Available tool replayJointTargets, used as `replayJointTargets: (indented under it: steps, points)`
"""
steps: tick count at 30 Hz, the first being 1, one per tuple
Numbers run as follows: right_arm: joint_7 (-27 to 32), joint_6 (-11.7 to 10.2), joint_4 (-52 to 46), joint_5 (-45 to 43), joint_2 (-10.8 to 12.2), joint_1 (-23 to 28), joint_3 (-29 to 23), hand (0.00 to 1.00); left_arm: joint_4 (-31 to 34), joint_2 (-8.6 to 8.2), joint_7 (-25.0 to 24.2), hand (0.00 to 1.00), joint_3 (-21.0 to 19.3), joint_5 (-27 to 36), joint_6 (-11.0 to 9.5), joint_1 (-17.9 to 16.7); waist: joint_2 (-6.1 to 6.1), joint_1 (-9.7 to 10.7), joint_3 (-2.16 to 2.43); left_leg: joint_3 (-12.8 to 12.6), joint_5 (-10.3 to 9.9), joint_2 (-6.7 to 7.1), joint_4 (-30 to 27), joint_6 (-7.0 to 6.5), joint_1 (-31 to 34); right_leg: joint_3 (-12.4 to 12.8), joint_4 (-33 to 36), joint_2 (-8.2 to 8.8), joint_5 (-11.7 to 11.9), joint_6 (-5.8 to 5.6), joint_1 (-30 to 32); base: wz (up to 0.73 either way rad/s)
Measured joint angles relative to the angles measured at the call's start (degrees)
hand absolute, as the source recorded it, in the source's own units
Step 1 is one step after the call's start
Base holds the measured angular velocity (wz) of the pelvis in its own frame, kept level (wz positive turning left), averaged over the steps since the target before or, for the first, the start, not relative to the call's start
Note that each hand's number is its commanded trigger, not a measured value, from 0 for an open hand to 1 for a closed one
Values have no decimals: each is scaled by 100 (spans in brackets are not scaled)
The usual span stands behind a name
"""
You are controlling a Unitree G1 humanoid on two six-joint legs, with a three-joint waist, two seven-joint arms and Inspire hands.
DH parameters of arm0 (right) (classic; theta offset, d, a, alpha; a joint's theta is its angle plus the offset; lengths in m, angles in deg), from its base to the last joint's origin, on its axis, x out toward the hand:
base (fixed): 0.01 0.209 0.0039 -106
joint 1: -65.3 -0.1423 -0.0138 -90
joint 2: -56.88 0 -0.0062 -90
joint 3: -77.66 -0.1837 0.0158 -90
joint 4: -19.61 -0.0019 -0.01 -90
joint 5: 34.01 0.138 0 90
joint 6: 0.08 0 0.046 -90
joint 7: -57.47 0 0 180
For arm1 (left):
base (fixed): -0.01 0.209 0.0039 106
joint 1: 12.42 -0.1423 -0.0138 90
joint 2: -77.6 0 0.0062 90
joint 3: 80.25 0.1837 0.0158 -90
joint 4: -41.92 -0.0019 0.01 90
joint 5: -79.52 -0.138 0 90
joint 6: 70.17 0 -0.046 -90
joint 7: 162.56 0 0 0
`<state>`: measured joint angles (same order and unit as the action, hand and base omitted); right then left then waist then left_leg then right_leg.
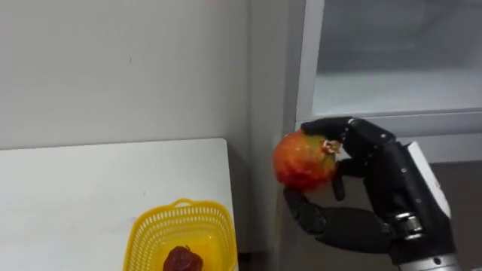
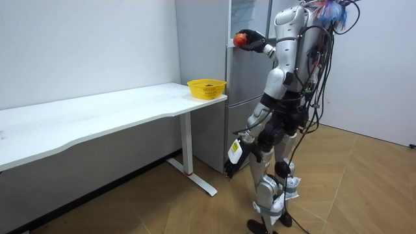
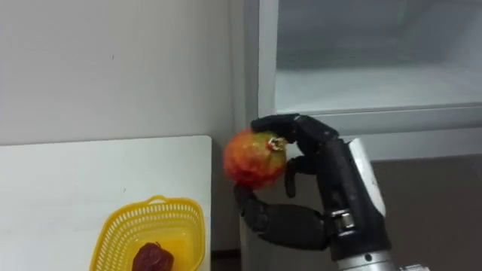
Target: Retrieve from the upper fridge
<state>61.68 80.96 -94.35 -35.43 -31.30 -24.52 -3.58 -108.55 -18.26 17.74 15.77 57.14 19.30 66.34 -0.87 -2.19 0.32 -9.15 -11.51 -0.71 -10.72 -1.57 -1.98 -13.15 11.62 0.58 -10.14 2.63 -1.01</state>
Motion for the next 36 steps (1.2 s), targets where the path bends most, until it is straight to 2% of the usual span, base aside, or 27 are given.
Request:
replayJointTargets:
  steps: [2, 6, 9, 12, 14, 16, 20, 22, 24, 25, 28, 32, 36]
  points:
    - [-17, -26, 0, -397, 91, 0, 190, 100, -50, 2, -46, 0, 40, 52, -2, 36, -8, -10, 1, -18, 0, -6, 2, 1, -10, 10, 0, -7, 0, 2, -2, -2]
    - [-207, -36, 4, -869, 62, 7, 616, 100, -158, 7, -77, 0, 199, 58, -30, 148, -7, -115, -1, -30, 0, -5, 30, 1, -25, 55, -6, -17, -1, 2, -1, -3]
    - [-382, -34, 22, -1018, 64, 9, 840, 100, -201, 28, -53, 0, 214, 58, -37, 162, 49, -161, -5, -12, 1, 3, 46, 1, -41, 45, -15, -15, -1, 1, -27, 1]
    - [-488, -34, 117, -1147, 55, 9, 989, 100, -266, 53, -43, 0, 214, 49, -37, 198, 142, -209, -41, 1, 1, 8, 45, 1, -59, 24, -60, -12, 0, -2, -77, 5]
    - [-557, -30, 225, -1375, 51, 10, 1014, 100, -272, 62, -49, 0, 213, 33, -34, 195, 182, -259, -45, 4, 0, 11, 46, 0, -59, 17, -98, -15, 8, -10, -97, 5]
    - [-649, 27, 351, -1664, 51, 9, 1014, 100, -271, 90, -82, 0, 205, 33, -29, 190, 225, -304, -28, 16, -1, 18, 60, -1, -60, 3, -105, -12, 9, -14, -104, 4]
    - [-683, 27, 545, -1724, 39, -7, 1012, 100, -277, 94, -98, 0, 197, 41, -18, 173, 244, -318, -31, 46, -1, 26, 71, -2, -73, -49, -105, 2, 13, -21, -129, 5]
    - [-678, 31, 730, -1701, 27, -13, 1011, 100, -277, 99, -93, 0, 199, 48, 8, 180, 262, -319, -44, 55, -1, 27, 96, -2, -99, -102, -109, 13, 12, -23, -155, 4]
    - [-663, 106, 937, -1693, -1, -25, 1008, 100, -277, 113, -95, 0, 200, 46, 31, 199, 291, -356, -87, 68, -1, 27, 115, -2, -116, -125, -134, 12, 9, -23, -193, 4]
    - [-641, 142, 1054, -1686, -25, -63, 1008, 100, -277, 116, -101, 0, 202, 44, 54, 218, 311, -380, -91, 69, -1, 26, 114, -2, -106, -133, -148, 11, 9, -21, -192, 0]
    - [-598, 229, 1261, -1688, -67, -165, 1006, 100, -276, 139, -110, 0, 202, 38, 88, 237, 357, -417, -71, 167, 0, 42, 108, -3, -70, -204, -181, 18, 10, -23, -208, 11]
    - [-557, 247, 1382, -1688, -63, -236, 1014, 100, -280, 158, -113, 0, 205, 42, 133, 238, 388, -456, -65, 203, 1, 50, 82, -3, -72, -274, -193, 28, 7, -29, -235, 11]
    - [-459, 267, 1633, -1686, -51, -317, 1021, 100, -383, 156, -123, 0, 207, 42, 176, 258, 408, -530, -88, 278, 0, 57, 87, -3, -69, -276, -198, 27, 4, -33, -245, 3]
